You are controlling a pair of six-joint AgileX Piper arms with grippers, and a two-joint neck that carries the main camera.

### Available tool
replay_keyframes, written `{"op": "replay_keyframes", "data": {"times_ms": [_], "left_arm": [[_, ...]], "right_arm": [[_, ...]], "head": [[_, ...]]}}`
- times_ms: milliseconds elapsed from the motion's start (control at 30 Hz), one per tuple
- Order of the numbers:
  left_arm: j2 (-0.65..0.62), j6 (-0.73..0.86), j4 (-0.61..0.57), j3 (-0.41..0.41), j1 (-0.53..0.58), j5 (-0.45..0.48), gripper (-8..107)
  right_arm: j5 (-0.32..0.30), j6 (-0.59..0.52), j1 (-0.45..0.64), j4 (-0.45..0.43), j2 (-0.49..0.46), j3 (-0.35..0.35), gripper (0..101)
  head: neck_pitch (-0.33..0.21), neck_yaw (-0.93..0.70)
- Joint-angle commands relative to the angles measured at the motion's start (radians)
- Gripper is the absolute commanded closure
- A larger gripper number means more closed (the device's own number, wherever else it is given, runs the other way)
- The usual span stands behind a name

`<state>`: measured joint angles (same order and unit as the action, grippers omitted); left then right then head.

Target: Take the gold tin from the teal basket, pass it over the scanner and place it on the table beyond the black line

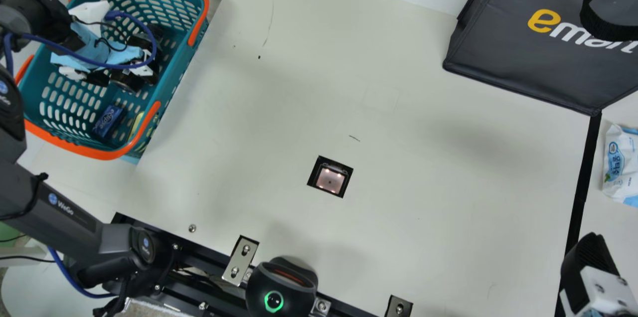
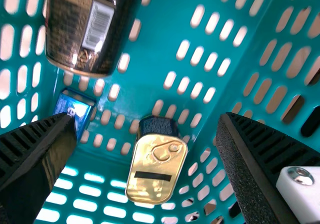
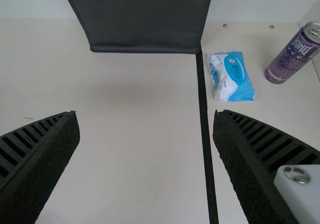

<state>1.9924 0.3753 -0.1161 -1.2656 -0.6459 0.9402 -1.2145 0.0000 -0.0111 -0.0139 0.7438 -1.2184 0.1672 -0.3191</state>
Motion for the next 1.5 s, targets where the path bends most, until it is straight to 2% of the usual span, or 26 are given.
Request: {"op": "replay_keyframes", "data": {"times_ms": [0,467,867,1467], "left_arm": [[-0.003,0.009,0.003,0.022,-0.002,-0.007,9],[-0.018,0.178,-0.051,0.148,-0.032,-0.084,9],[-0.006,0.336,-0.094,0.225,-0.054,-0.157,9],[0.068,0.397,-0.087,0.221,-0.058,-0.227,9]], "right_arm": [[0.000,0.000,0.000,0.000,0.000,0.000,6],[0.000,0.000,0.000,0.000,0.000,0.000,6],[0.000,0.000,0.000,0.000,0.000,0.000,6],[0.000,0.000,0.000,0.000,0.000,0.000,6]], "head": [[-0.029,-0.002],[-0.029,-0.002],[-0.029,-0.002],[-0.029,-0.002]]}}
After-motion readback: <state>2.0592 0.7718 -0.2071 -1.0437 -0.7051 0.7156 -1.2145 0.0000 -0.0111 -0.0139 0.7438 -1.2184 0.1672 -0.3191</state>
